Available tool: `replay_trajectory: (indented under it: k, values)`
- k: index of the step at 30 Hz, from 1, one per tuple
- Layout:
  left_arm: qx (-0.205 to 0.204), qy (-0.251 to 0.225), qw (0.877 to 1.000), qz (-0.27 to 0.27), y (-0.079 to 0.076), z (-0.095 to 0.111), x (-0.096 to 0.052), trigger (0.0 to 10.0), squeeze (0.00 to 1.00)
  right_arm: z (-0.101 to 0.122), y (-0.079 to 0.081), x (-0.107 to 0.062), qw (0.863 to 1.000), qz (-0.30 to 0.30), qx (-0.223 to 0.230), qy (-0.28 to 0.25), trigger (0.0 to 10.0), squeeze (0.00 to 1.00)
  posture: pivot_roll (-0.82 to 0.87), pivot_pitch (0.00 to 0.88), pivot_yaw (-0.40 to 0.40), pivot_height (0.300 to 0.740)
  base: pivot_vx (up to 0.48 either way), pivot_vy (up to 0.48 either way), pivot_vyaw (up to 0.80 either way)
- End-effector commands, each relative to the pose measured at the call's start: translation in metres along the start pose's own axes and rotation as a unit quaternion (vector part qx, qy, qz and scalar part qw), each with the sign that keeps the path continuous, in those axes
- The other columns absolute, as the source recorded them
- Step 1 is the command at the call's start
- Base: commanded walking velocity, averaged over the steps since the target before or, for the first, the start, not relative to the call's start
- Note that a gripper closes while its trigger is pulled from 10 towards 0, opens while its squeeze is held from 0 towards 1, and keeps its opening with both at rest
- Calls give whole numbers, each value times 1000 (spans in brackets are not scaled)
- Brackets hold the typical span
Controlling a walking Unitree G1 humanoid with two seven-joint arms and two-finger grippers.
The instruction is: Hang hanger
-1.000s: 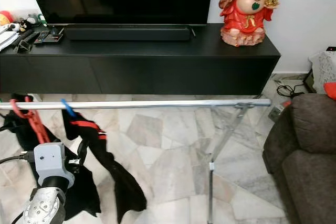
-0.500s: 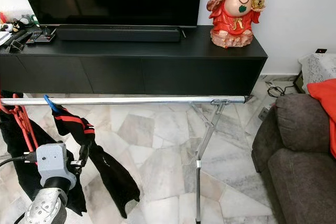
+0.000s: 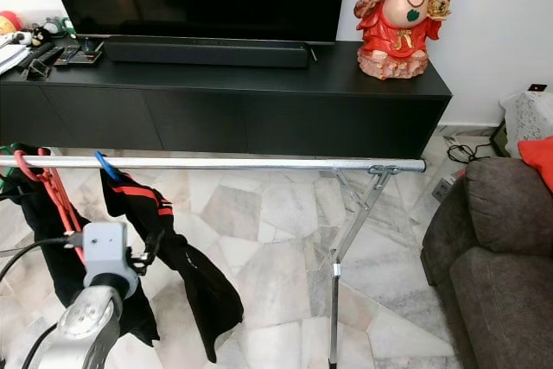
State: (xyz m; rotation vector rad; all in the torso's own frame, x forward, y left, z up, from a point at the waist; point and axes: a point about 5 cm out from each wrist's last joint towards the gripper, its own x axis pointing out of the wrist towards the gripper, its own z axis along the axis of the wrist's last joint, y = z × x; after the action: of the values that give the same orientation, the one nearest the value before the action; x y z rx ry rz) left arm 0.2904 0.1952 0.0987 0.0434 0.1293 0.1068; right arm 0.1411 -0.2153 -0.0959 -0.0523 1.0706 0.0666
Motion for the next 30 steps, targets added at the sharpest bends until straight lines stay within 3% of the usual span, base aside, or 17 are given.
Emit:
replay_trajectory:
  k: [1,2,4,7,13,21,29,30]
  values:
    - [-1,20,1000,-7,0,-6,0,10000,0,-10,4,-1,1000,7,0,14,10000,0,-36,128,-11,740,0,0,0]
    - [28,34,999,-11,-3,-6,8,10000,0,-7,12,1,1000,11,-1,12,10000,0,-37,128,-12,740,0,0,0]
    - [49,47,998,4,-2,-6,14,10000,0,-5,19,3,1000,16,-2,10,10000,0,-39,128,-10,740,0,0,0]
    - [41,77,995,55,0,-5,26,10000,0,0,29,5,1000,22,-3,7,10000,0,-36,128,-13,740,0,0,0]
    - [38,96,990,93,-5,-5,33,10000,0,2,33,6,1000,25,-4,5,10000,0,-41,129,-13,740,0,0,0]
    - [20,98,990,97,-26,-1,44,10000,0,3,25,5,1000,20,-3,3,10000,0,-51,128,-14,740,0,0,0]
    - [-21,95,986,138,-18,3,53,10000,0,-7,9,0,1000,15,-2,11,10000,0,-50,129,-15,740,0,0,0]
    - [-21,95,986,138,-18,3,54,7059,0,-7,8,0,1000,15,-2,11,10000,0,-50,129,-15,740,0,0,0]
